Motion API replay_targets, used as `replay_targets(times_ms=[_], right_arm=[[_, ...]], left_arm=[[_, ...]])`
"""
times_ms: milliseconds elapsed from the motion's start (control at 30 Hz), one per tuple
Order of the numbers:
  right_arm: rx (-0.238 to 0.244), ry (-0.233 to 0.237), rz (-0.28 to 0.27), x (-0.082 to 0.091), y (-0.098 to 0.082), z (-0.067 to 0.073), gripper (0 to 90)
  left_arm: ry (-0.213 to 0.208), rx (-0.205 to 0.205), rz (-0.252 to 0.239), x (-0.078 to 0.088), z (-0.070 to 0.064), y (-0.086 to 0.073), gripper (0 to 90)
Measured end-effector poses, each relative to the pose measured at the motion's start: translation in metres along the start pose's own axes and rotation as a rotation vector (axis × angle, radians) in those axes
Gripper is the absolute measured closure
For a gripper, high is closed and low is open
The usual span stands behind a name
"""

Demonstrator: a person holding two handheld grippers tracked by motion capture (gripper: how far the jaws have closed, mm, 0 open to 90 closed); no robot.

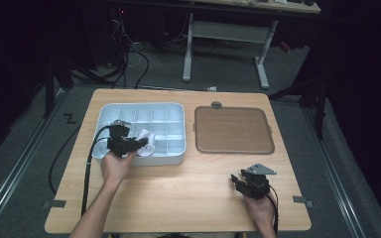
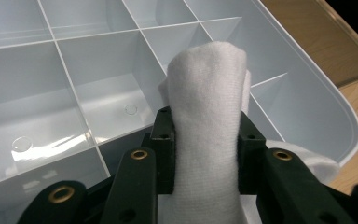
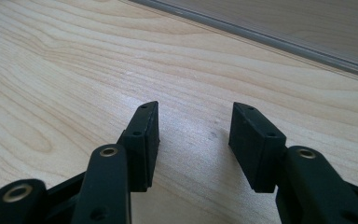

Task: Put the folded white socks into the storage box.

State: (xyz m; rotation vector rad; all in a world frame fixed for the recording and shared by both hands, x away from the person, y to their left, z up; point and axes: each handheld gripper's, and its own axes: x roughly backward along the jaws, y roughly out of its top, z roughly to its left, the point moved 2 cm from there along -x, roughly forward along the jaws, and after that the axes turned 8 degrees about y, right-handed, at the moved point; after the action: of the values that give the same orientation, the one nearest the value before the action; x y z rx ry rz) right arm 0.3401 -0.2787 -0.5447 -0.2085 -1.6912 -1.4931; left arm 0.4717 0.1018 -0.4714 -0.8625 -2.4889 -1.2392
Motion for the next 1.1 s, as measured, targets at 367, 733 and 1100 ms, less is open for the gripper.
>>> replay_targets(times_ms=[367, 733, 1100], right_arm=[[0.003, 0.000, 0.000, 0.000, 0.000, 0.000, 53.0], [0.003, -0.001, 0.000, 0.000, 0.000, 0.000, 53.0], [0.002, 0.000, 0.000, 0.000, 0.000, 0.000, 52.9]], left_arm=[[0.044, -0.014, -0.003, 0.000, 0.011, -0.004, 68.0], [0.148, -0.157, 0.041, -0.011, 0.008, -0.016, 68.8], [0.224, -0.228, 0.153, -0.025, 0.006, -0.030, 69.3]])
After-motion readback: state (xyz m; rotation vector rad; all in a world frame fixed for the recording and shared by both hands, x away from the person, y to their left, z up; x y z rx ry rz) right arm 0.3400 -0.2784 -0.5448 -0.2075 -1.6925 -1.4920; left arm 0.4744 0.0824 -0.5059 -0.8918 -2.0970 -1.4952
